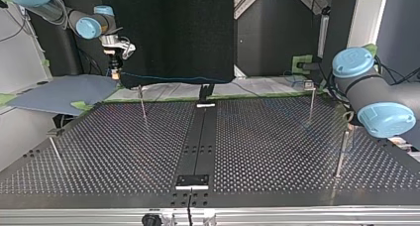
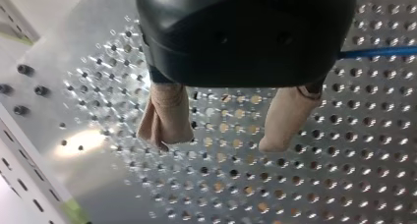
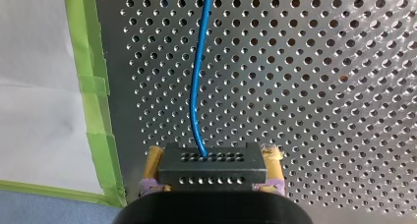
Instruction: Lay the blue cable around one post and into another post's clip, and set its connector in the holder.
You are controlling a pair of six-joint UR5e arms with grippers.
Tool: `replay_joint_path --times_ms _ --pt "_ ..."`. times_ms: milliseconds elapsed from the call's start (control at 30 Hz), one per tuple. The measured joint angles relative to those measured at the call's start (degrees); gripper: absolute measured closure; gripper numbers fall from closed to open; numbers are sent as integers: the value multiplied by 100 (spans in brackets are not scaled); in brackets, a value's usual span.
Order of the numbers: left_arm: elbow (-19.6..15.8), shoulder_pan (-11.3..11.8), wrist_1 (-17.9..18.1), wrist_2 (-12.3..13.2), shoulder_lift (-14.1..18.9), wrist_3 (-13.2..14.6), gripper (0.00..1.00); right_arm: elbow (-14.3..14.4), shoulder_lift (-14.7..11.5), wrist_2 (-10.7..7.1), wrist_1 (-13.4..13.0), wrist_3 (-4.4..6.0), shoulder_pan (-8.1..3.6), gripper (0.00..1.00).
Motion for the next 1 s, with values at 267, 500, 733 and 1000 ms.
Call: replay_joint_path --times_ms 267,500,733,1000 --pt "4 21 -349 454 -2 -456 0 -1 0 1 -5 2 2 72" --pt "4 22 -423 818 1 -820 0 0 0 0 -10 2 2 72" --pt "6 35 -387 1161 3 -1163 0 0 -1 0 -8 2 2 72" --pt "7 73 -349 1558 7 -1560 0 1 1 0 2 -4 10 72"
